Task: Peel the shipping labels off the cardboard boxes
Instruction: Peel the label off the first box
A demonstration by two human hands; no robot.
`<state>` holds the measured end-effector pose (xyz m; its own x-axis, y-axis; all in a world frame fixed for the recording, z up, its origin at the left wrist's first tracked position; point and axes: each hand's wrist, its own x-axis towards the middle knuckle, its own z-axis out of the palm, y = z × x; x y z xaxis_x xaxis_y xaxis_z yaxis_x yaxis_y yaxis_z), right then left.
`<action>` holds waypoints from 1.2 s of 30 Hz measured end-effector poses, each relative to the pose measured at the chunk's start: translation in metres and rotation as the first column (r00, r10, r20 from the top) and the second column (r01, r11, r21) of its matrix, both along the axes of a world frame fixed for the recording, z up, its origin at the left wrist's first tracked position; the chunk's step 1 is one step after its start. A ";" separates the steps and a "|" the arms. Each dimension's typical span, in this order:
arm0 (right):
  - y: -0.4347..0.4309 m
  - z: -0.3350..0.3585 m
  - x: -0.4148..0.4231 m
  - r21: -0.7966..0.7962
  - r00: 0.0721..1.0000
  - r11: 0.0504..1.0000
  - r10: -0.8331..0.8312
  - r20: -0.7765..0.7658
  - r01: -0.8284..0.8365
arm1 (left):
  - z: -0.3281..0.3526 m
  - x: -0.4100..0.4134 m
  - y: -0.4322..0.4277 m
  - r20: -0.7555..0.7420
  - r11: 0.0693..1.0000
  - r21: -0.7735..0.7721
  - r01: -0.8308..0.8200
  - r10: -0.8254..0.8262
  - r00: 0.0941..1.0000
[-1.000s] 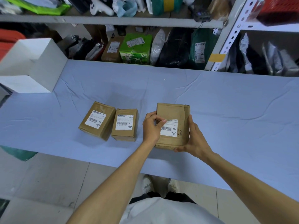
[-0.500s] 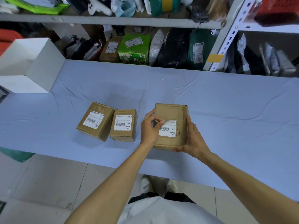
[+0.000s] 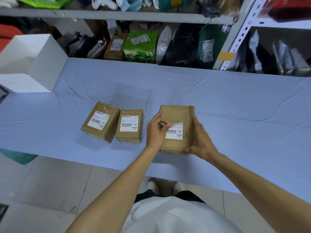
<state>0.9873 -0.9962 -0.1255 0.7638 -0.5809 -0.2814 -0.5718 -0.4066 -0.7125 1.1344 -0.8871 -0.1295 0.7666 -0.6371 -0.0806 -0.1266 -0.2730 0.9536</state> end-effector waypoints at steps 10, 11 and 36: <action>-0.002 0.002 0.003 0.001 1.000 1.000 0.012 -0.013 -0.012 | 0.005 0.002 -0.002 -0.027 0.999 0.040 0.015 -0.014 1.000; -0.002 0.002 0.004 -0.004 1.000 1.000 0.016 -0.010 -0.016 | 0.005 0.002 -0.002 -0.027 0.999 0.039 0.017 -0.016 1.000; -0.008 -0.004 0.012 0.005 1.000 1.000 0.011 -0.007 -0.011 | 0.006 0.018 -0.009 -0.076 0.996 0.051 0.071 -0.067 0.995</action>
<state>0.9997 -1.0041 -0.1294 0.7679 -0.5711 -0.2901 -0.5727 -0.4092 -0.7103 1.1527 -0.8963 -0.1236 0.7117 -0.6813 -0.1714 -0.0761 -0.3173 0.9453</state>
